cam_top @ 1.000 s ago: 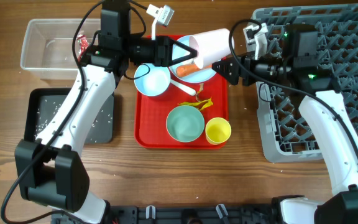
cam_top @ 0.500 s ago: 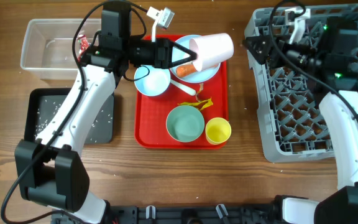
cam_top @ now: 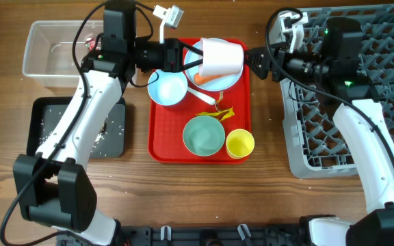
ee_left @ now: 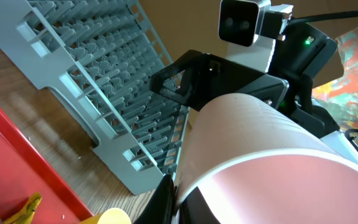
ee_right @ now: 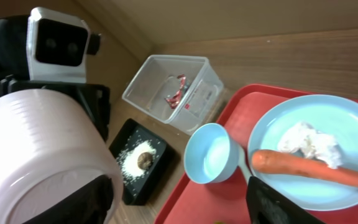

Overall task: Sort waste into correct bins and load items into the dishwasher rack
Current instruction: 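Grasp the pink cup with the right gripper from the left gripper, then carry the pink cup with the right gripper into the dish rack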

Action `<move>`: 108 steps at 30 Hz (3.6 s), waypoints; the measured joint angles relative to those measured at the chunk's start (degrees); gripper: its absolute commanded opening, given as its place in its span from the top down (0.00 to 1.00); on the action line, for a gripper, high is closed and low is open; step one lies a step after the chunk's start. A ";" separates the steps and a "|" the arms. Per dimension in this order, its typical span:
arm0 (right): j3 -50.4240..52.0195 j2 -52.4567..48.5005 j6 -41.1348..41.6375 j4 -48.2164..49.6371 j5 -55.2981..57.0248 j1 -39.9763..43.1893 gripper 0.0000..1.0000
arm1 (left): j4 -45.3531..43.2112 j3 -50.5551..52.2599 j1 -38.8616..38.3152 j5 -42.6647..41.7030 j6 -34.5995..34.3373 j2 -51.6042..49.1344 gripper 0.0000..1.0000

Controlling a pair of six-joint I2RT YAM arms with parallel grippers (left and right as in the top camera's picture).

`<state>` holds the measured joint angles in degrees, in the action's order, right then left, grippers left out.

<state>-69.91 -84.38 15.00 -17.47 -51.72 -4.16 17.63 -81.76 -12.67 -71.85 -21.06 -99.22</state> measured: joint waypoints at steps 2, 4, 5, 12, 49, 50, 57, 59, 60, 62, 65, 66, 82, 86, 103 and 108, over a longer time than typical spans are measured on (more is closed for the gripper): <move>0.00 0.00 0.46 0.11 0.52 0.28 0.22 | 0.24 0.00 -0.02 0.20 0.00 0.00 0.96; 0.00 0.00 1.14 0.42 -1.42 3.04 0.19 | 0.74 0.00 -0.81 0.44 0.00 0.00 0.96; 0.00 0.00 1.27 0.48 -2.84 4.83 0.17 | 0.81 0.00 -1.36 0.46 0.02 0.00 0.96; 0.00 0.00 -1.42 8.96 -23.45 8.41 0.09 | 1.05 0.00 -1.64 0.37 0.17 0.00 0.96; 0.87 -7.45 6.84 23.82 -34.03 -1.97 0.22 | -1.33 0.04 -1.49 -3.67 0.37 -0.22 0.96; 1.40 -7.48 6.84 23.78 -34.21 -1.97 0.22 | -1.33 0.04 -1.49 -3.61 0.37 -0.22 0.96; 1.97 -7.56 7.08 23.98 -34.64 -1.97 0.40 | -1.36 0.04 -1.49 -3.17 0.46 -0.22 0.96; 1.97 -7.58 7.30 24.59 -34.67 -1.97 0.42 | -1.38 0.04 -1.49 -3.13 0.63 -0.22 0.96; 2.05 -7.58 7.67 25.51 -34.67 -1.97 0.43 | -1.40 0.04 -1.46 -3.17 0.63 -0.22 0.96; 2.10 -7.74 9.03 27.91 -34.80 -1.97 0.43 | -1.62 0.04 -1.46 -3.28 0.66 -0.22 0.96; 2.12 -8.04 9.66 28.89 -34.84 -1.97 0.44 | -1.55 0.04 -1.46 -3.23 0.74 -0.22 0.94; 2.12 -8.04 9.66 29.03 -34.84 -1.97 0.44 | -1.46 0.04 -1.49 -3.26 0.79 -0.22 0.94; 2.10 -8.04 9.64 29.99 -37.03 5.25 0.47 | -1.40 0.04 -1.49 -3.26 0.79 -0.22 0.89; 2.12 -8.04 9.64 29.99 -37.42 7.17 0.47 | -1.40 0.04 -1.49 -3.26 0.79 -0.22 0.78; 2.19 -7.78 -0.20 5.16 -20.22 6.60 0.42 | 9.81 0.04 -1.49 23.32 0.81 -0.22 0.00; -0.35 2.38 -7.58 -18.53 -0.20 6.45 0.36 | 10.91 0.04 -1.49 30.42 0.79 -0.22 0.00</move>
<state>-70.26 -82.00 7.42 -36.01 -51.92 2.28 28.53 -81.71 -14.15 -41.43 -20.27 -99.44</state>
